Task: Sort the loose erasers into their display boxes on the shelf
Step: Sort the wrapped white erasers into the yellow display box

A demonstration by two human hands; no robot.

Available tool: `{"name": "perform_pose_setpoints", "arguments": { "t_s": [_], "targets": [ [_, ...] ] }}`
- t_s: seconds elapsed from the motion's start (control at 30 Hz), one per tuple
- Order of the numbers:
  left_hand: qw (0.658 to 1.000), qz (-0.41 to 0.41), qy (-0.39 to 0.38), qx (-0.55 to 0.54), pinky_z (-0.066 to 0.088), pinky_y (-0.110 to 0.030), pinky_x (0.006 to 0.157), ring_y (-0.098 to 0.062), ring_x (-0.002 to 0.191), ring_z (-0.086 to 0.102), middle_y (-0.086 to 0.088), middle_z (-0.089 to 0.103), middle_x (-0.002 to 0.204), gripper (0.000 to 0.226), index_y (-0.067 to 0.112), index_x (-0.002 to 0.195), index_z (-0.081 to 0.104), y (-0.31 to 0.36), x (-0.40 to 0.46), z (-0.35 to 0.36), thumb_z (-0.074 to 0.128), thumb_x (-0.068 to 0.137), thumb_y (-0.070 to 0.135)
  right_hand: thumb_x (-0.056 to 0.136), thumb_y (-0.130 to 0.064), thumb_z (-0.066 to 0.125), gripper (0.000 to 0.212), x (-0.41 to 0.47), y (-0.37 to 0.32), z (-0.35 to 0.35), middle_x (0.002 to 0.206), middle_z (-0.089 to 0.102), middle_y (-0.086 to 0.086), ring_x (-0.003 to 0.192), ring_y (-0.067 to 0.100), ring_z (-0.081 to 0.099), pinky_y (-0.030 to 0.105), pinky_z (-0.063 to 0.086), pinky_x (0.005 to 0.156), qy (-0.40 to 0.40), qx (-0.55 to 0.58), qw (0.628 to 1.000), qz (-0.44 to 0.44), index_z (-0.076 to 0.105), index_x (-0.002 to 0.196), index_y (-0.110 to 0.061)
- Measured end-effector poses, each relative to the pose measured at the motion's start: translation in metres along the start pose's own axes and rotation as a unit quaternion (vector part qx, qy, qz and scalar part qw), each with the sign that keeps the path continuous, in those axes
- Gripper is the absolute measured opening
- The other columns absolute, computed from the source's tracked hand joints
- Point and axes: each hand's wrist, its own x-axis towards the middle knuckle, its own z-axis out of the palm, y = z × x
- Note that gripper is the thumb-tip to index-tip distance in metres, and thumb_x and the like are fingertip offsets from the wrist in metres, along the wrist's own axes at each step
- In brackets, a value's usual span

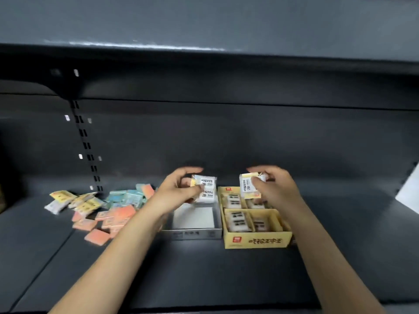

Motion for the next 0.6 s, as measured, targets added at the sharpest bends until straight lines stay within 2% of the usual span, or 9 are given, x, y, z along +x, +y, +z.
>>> {"name": "perform_pose_setpoints", "arguments": {
  "t_s": [0.1, 0.2, 0.3, 0.4, 0.43, 0.53, 0.6],
  "targets": [
    [0.999, 0.0, -0.036, 0.004, 0.048, -0.015, 0.052, 0.0, 0.052, 0.053, 0.006, 0.058, 0.061, 0.029, 0.012, 0.107, 0.062, 0.001, 0.002, 0.039, 0.06, 0.083, -0.005, 0.088, -0.017, 0.06, 0.019, -0.005, 0.019, -0.029, 0.099, 0.06, -0.009, 0.089, 0.012, 0.063, 0.031, 0.059, 0.069, 0.033, -0.058, 0.998, 0.012, 0.069, 0.099, -0.028],
    [0.998, -0.003, -0.064, 0.016, 0.047, -0.018, 0.055, -0.009, 0.058, 0.054, -0.003, 0.058, 0.066, 0.019, 0.013, 0.095, 0.065, -0.002, 0.005, 0.073, 0.063, 0.083, 0.0, 0.085, -0.018, 0.066, 0.012, -0.011, 0.035, -0.052, 0.089, 0.062, -0.013, 0.085, 0.004, 0.059, 0.024, 0.052, 0.075, 0.086, -0.093, 0.992, 0.017, 0.07, 0.095, -0.023],
    [0.997, -0.001, -0.061, 0.052, 0.044, -0.017, 0.058, -0.018, 0.063, 0.05, -0.018, 0.052, 0.073, 0.011, 0.013, 0.086, 0.065, -0.007, 0.008, 0.098, 0.067, 0.081, 0.003, 0.083, -0.019, 0.068, 0.007, -0.017, 0.05, -0.065, 0.083, 0.064, -0.012, 0.076, -0.004, 0.055, 0.01, 0.04, 0.067, 0.12, -0.128, 0.984, 0.019, 0.07, 0.09, -0.02],
    [0.994, -0.002, -0.056, 0.094, 0.042, -0.023, 0.061, -0.018, 0.065, 0.056, -0.031, 0.061, 0.079, 0.009, 0.015, 0.078, 0.065, -0.013, 0.01, 0.111, 0.071, 0.078, 0.007, 0.084, -0.022, 0.066, 0.005, -0.022, 0.062, -0.07, 0.078, 0.062, -0.015, 0.073, -0.005, 0.055, 0.009, 0.037, 0.059, 0.14, -0.149, 0.978, 0.038, 0.068, 0.087, -0.018],
    [0.992, -0.002, -0.055, 0.113, 0.042, -0.023, 0.061, -0.017, 0.065, 0.057, -0.029, 0.064, 0.081, 0.01, 0.016, 0.076, 0.065, -0.015, 0.011, 0.114, 0.072, 0.078, 0.009, 0.085, -0.023, 0.066, 0.006, -0.024, 0.064, -0.07, 0.076, 0.062, -0.015, 0.071, -0.005, 0.055, 0.01, 0.038, 0.057, 0.148, -0.156, 0.976, 0.042, 0.067, 0.086, -0.017],
    [0.979, 0.007, -0.062, 0.196, 0.041, -0.014, 0.05, -0.004, 0.054, 0.055, -0.006, 0.065, 0.072, 0.009, 0.019, 0.073, 0.066, -0.017, 0.01, 0.117, 0.072, 0.078, 0.015, 0.085, -0.026, 0.065, 0.009, -0.029, 0.068, -0.066, 0.069, 0.06, -0.013, 0.062, -0.003, 0.055, 0.012, 0.039, 0.049, 0.152, -0.19, 0.968, 0.055, 0.062, 0.08, -0.02],
    [0.967, 0.019, -0.071, 0.245, 0.043, -0.015, 0.049, -0.005, 0.057, 0.059, 0.0, 0.067, 0.074, 0.006, 0.019, 0.074, 0.068, -0.017, 0.009, 0.118, 0.072, 0.078, 0.019, 0.085, -0.029, 0.065, 0.014, -0.031, 0.071, -0.063, 0.066, 0.062, -0.009, 0.059, 0.001, 0.057, 0.016, 0.04, 0.047, 0.147, -0.204, 0.966, 0.063, 0.06, 0.076, -0.019]
  ]
}}
